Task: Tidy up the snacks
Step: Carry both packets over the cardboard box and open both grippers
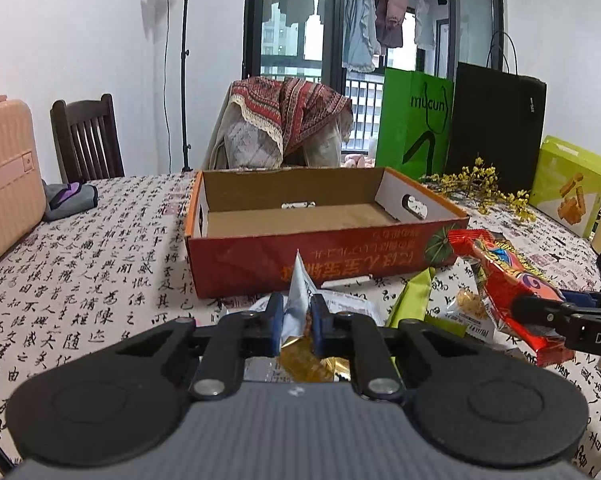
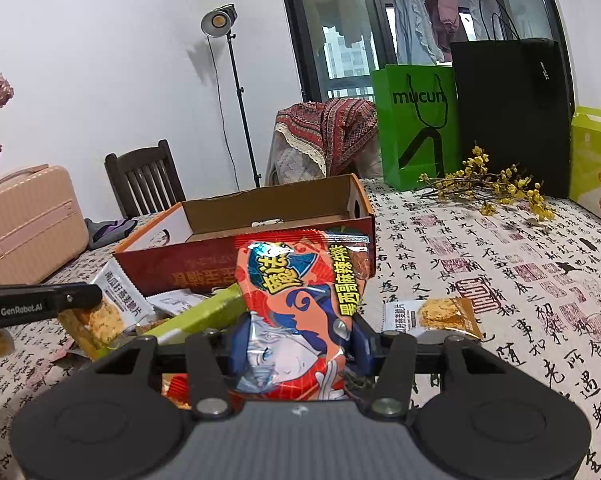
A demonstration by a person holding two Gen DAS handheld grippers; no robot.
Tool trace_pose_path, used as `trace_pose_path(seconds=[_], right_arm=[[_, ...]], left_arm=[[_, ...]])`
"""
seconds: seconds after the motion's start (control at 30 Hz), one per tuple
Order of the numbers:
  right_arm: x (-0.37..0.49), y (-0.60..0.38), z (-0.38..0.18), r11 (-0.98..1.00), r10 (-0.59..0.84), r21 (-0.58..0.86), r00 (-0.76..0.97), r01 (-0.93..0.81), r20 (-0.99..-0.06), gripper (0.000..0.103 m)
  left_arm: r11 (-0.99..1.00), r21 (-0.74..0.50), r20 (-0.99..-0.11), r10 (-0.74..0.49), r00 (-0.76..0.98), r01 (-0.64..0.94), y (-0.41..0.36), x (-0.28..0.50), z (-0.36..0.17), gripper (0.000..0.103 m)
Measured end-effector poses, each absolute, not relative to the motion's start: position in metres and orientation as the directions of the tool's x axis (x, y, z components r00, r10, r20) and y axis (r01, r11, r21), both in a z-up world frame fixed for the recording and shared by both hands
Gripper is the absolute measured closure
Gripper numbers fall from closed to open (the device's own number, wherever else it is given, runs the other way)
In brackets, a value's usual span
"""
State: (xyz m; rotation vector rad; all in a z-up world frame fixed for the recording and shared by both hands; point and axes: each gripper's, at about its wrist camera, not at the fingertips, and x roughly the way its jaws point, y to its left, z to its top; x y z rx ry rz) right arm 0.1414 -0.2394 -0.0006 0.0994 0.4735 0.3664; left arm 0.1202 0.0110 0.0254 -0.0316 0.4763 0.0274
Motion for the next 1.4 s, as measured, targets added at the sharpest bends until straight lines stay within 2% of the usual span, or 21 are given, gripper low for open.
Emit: trace_pose_path(seconds=[0.43,0.7,1.03,1.1,1.4], right_arm=[[0.176,-0.218,0.039,0.927,0.374,0.137,0.858,-0.348,-0.352,0.053],[0.229,-0.199,0.073,0.925,0.38,0.138,0.864,-0.355,-0.33,0.053],[0.31,-0.169,0.072,0.934,0.357,0.142,0.847,-0.328,-0.394,0.053],[0.324,-0.165,0.064,0.935,0.355,0.161,0.84,-0.316,-0.41,0.053],[0.353,-0.165,0.019,0.932,0.361,0.197,0.815,-0.304,-0.453,0.053]], left_arm=[[0.999,-0.022,-0.334,0.029,0.942,-0.038,0.01,0.144,0.07,0.088],[0.997,-0.056,-0.294,0.029,0.955,-0.047,0.01,0.181,0.097,0.088],[0.986,-0.061,-0.372,0.124,0.92,-0.157,0.026,0.257,0.089,0.088],[0.978,-0.032,-0.384,0.178,0.906,-0.206,0.028,0.271,0.08,0.088],[0.976,-0.026,-0.413,0.188,0.891,-0.218,0.04,0.292,0.045,0.088]])
